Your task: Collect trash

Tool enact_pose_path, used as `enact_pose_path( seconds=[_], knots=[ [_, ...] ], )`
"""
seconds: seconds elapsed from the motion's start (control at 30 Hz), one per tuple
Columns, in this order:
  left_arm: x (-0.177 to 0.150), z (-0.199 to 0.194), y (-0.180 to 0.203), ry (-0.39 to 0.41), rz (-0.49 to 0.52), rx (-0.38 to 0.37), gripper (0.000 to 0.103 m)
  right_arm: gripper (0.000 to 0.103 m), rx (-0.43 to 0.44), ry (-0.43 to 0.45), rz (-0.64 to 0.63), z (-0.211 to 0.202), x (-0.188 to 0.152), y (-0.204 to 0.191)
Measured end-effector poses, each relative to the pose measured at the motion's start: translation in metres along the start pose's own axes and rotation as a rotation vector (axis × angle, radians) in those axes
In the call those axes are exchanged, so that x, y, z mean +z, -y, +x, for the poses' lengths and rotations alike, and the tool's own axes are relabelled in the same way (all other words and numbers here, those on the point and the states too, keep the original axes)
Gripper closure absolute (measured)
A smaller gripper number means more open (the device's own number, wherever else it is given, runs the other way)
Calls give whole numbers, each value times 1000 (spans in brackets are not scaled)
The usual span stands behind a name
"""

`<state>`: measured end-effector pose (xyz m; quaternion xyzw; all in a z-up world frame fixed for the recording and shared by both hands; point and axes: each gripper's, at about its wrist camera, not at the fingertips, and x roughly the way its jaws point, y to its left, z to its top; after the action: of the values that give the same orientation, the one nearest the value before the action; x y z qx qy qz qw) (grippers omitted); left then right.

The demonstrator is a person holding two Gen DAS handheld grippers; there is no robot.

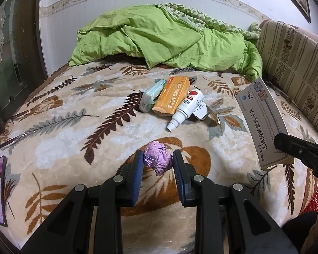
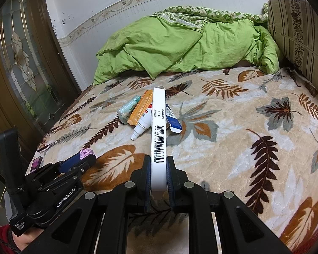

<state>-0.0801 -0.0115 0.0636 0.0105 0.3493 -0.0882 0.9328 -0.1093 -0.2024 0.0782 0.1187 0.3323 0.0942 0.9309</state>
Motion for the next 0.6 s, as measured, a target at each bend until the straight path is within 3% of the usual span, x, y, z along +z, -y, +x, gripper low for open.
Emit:
enact_pose_path(
  seconds=[0.6],
  knots=[
    [8,-6,-5,25,15,20,76,89,-1,0,-3,0,0,-1]
  ],
)
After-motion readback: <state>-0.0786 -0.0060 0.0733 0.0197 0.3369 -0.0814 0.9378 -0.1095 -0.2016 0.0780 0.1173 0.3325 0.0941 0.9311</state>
